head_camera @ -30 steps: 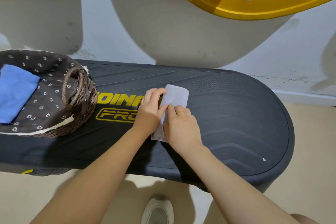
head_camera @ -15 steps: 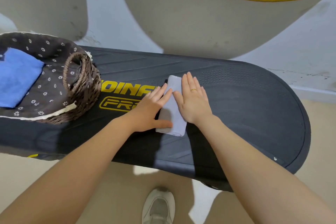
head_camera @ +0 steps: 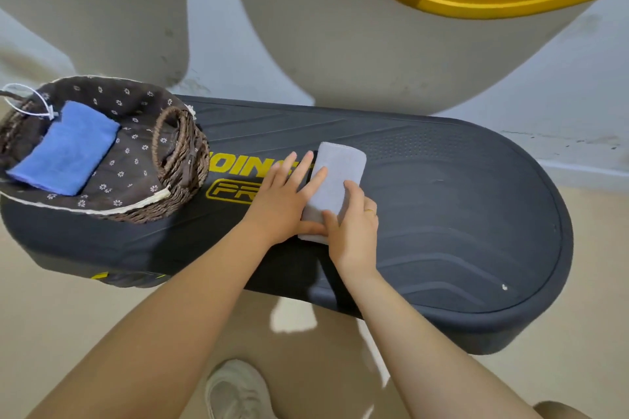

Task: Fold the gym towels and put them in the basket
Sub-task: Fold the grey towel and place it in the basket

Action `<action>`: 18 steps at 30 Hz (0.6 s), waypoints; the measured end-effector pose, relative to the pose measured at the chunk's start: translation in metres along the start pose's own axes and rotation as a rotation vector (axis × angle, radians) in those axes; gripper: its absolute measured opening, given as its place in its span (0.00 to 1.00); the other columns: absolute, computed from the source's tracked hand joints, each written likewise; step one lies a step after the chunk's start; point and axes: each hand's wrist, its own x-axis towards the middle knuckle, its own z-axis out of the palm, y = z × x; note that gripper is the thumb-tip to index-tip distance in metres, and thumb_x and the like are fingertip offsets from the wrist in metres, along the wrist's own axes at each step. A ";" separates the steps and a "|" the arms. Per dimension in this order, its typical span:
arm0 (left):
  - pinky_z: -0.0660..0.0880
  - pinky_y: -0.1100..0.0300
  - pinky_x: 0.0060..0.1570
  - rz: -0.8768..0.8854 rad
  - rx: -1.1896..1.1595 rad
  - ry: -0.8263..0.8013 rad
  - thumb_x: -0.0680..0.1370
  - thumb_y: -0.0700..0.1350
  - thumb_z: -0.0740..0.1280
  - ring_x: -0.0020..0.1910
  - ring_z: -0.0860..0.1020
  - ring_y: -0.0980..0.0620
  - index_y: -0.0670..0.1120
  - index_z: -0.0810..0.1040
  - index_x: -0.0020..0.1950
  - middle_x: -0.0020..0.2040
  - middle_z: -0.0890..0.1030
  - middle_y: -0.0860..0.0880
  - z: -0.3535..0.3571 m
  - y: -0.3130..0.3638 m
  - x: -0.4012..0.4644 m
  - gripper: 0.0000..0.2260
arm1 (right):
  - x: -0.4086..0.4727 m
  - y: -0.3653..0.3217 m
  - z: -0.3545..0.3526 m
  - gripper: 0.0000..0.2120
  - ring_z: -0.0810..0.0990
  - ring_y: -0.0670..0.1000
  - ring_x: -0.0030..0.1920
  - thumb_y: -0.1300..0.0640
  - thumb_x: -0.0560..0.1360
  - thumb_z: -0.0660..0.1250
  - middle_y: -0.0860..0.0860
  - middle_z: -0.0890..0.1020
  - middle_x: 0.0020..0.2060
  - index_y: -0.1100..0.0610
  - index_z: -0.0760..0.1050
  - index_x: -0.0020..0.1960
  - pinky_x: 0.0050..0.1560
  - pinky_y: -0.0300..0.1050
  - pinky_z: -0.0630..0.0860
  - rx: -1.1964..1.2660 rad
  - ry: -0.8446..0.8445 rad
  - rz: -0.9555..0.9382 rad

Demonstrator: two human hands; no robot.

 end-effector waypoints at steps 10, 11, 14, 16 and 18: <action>0.62 0.42 0.67 0.023 -0.074 0.151 0.64 0.72 0.57 0.70 0.66 0.38 0.47 0.62 0.73 0.73 0.62 0.38 0.001 -0.009 -0.003 0.44 | 0.018 -0.023 -0.006 0.19 0.72 0.51 0.47 0.59 0.69 0.69 0.56 0.72 0.56 0.59 0.65 0.56 0.42 0.44 0.70 0.059 -0.139 0.166; 0.54 0.44 0.71 -0.002 -0.079 0.150 0.63 0.71 0.61 0.74 0.57 0.39 0.50 0.51 0.76 0.76 0.53 0.39 -0.006 -0.010 -0.005 0.48 | 0.013 -0.027 -0.006 0.18 0.72 0.50 0.45 0.60 0.69 0.69 0.55 0.70 0.56 0.57 0.64 0.53 0.39 0.42 0.70 0.046 -0.155 0.109; 0.42 0.42 0.68 0.034 0.058 0.390 0.58 0.66 0.71 0.74 0.49 0.42 0.54 0.42 0.74 0.76 0.48 0.41 -0.034 -0.027 -0.016 0.54 | 0.004 -0.051 -0.015 0.17 0.72 0.50 0.41 0.62 0.69 0.67 0.52 0.71 0.49 0.55 0.61 0.50 0.34 0.40 0.66 -0.033 -0.232 -0.121; 0.43 0.39 0.66 0.140 0.122 0.524 0.55 0.65 0.73 0.72 0.52 0.42 0.54 0.57 0.71 0.75 0.52 0.43 -0.060 -0.046 -0.024 0.49 | 0.002 -0.075 -0.030 0.16 0.72 0.55 0.39 0.61 0.69 0.66 0.49 0.73 0.39 0.56 0.62 0.52 0.34 0.45 0.66 -0.171 -0.271 -0.279; 0.49 0.39 0.69 0.278 0.203 0.573 0.57 0.62 0.74 0.72 0.58 0.42 0.50 0.72 0.61 0.73 0.61 0.43 -0.088 -0.073 -0.032 0.36 | 0.003 -0.105 -0.046 0.17 0.73 0.58 0.41 0.59 0.70 0.64 0.50 0.73 0.37 0.57 0.64 0.57 0.37 0.46 0.64 -0.408 -0.266 -0.478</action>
